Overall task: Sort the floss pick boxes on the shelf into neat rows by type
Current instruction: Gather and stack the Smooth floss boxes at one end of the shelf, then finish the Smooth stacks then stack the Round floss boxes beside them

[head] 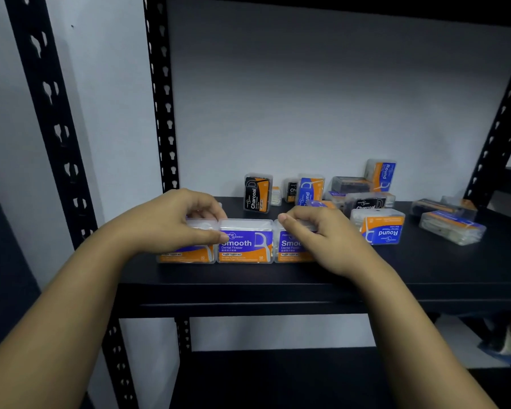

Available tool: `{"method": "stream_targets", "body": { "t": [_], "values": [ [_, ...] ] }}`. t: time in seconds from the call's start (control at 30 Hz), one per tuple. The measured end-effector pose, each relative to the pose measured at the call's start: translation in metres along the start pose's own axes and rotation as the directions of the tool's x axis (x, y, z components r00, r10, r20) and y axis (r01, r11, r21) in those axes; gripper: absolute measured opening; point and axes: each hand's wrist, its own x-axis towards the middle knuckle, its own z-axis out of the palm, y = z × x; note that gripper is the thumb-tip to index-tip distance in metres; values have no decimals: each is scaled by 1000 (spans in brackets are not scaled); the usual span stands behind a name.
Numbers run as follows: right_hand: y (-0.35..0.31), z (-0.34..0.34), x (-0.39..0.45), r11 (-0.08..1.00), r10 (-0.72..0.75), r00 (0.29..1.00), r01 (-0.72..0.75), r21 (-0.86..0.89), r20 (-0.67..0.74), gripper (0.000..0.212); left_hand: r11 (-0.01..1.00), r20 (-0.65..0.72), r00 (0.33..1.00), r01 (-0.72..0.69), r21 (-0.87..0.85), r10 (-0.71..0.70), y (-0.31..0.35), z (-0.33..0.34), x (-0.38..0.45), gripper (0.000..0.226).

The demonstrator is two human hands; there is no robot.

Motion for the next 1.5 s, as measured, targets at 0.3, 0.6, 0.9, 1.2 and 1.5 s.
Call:
{"method": "stream_targets", "body": {
  "t": [0.3, 0.6, 0.9, 1.2, 1.5],
  "values": [
    [-10, -39, 0, 999, -21, 997, 19, -34, -69, 33, 992, -210, 972, -87, 92, 105, 27, -4, 2, 41],
    [11, -121, 33, 955, 150, 989, -145, -259, 2, 27, 971, 25, 996, -84, 226, 80, 122, 7, 77, 26],
    [68, -155, 43, 888, 312, 935, -224, -401, 170, 23, 936, 85, 992, 57, 348, -92, 159, 49, 130, 27],
    [117, -185, 58, 910, 257, 940, -158, -383, 223, 23, 919, 54, 982, 149, 364, -181, 194, 82, 167, 33],
    [159, -168, 82, 900, 115, 947, 28, -434, 300, 33, 868, 83, 943, 259, 424, -322, 210, 130, 178, 49]
  ]
}}
